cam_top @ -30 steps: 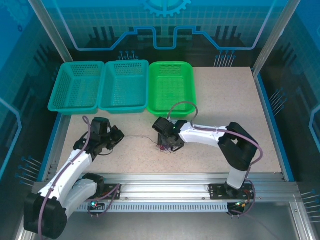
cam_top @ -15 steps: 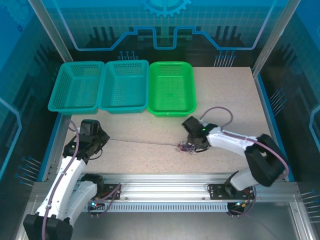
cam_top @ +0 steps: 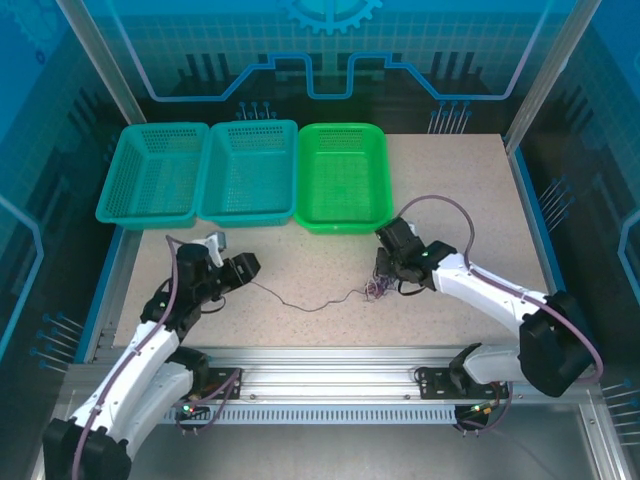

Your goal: Untangle the cables

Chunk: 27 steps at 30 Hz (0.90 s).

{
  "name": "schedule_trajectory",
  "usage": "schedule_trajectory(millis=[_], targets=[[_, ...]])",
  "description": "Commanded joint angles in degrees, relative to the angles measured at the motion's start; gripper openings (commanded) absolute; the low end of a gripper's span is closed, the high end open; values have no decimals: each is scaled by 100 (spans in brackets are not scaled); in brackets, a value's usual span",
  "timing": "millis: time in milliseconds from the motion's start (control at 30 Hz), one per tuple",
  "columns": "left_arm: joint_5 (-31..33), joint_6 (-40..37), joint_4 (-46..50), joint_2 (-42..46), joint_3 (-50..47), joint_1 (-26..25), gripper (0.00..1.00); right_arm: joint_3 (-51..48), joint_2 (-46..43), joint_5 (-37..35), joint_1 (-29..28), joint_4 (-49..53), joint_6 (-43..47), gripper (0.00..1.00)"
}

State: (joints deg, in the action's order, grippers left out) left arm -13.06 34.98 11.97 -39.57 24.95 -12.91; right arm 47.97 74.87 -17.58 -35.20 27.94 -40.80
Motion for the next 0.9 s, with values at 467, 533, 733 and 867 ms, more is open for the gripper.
schedule_trajectory(millis=[467, 533, 733, 867], targets=[[616, -4310, -2710, -2493, 636, -3761, 77, 1241, -638, 1603, -109, 458, 1185, 0], [762, -4327, -3120, -3061, 766, -3881, 78, 1276, -661, 1653, -189, 457, 1203, 0], [1392, -3999, -4361, -3972, 856, -3939, 42, 1288, -701, 1120, -289, 724, 1001, 0], [2242, -3714, -4191, -3839, 772, -3922, 0, 1033, -904, 485, 74, 1021, 415, 0]])
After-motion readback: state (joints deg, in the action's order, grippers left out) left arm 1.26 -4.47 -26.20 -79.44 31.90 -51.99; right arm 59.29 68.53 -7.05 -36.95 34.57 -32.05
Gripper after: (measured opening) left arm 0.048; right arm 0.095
